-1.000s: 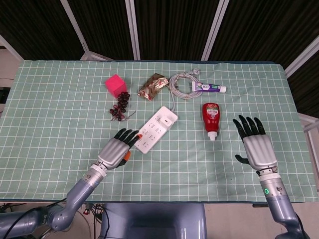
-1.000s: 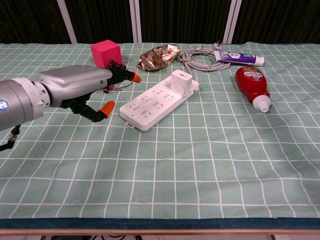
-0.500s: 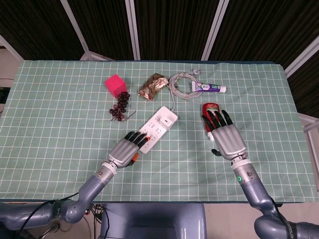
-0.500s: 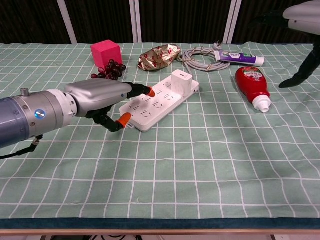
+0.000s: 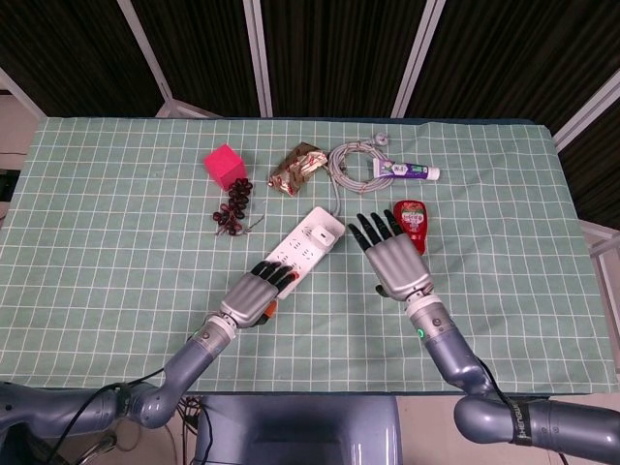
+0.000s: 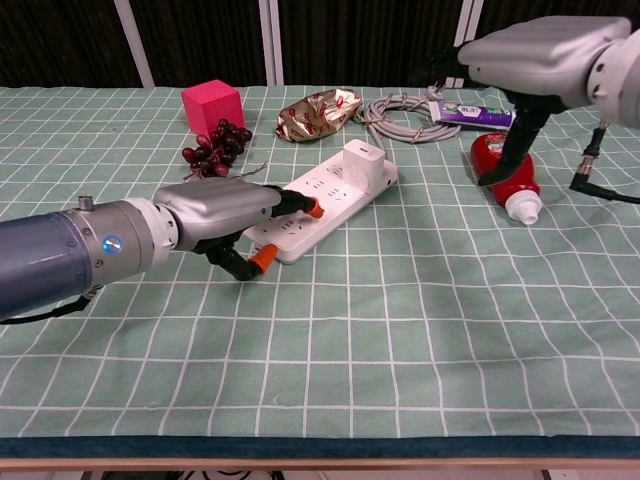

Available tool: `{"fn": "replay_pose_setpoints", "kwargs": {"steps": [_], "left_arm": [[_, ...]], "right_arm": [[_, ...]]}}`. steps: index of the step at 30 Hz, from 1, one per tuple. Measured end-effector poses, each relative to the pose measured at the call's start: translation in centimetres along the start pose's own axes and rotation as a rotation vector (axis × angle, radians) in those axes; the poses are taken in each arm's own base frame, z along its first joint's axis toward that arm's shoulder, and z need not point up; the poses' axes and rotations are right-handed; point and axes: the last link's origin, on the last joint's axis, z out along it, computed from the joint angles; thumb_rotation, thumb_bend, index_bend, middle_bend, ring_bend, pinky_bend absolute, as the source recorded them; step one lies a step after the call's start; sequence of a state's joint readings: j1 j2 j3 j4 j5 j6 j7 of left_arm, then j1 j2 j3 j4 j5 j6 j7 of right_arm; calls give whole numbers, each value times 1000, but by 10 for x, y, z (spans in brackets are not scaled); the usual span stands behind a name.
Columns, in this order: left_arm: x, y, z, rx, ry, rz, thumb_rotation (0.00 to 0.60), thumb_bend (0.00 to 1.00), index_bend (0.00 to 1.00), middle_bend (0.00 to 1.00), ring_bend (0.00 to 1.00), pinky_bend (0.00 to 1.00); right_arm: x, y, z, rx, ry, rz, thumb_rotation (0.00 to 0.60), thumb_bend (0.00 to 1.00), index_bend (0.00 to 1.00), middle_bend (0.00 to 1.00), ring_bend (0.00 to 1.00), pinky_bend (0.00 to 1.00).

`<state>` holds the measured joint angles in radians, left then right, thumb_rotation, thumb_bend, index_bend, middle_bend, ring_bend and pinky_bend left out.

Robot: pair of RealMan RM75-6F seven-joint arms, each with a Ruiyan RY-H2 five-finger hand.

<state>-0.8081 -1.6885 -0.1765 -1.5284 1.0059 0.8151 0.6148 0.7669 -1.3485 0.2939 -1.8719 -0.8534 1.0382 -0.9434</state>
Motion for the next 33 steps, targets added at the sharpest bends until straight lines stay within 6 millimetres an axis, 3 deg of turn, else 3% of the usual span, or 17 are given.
{"fn": "replay_pose_setpoints", "kwargs": {"steps": [9,15,28,33], "left_arm": [[-9,0,2,-3,-20,-15,600,623,120,61,3,98],[-15,-1,1,-9,-29,-12,600,623,120,61,3,98],[-16,-1,1,-21,-26,-13,600,623,120,61,3,98],[-17,-4,0,-14,-27,-20,600,623,120,61,3,98]], "right_arm": [[-8,-27,28,34,-23,-37,600,183,0,0,0,11],[-14,-37,47,60,-26,-74,600,183,4,46,36,94],[-29,-44,82,86,-15,-129,600,183,196,177,152,209],[-35,-48,94,93,-9,-141,600,184,227,196,167,227]]}}
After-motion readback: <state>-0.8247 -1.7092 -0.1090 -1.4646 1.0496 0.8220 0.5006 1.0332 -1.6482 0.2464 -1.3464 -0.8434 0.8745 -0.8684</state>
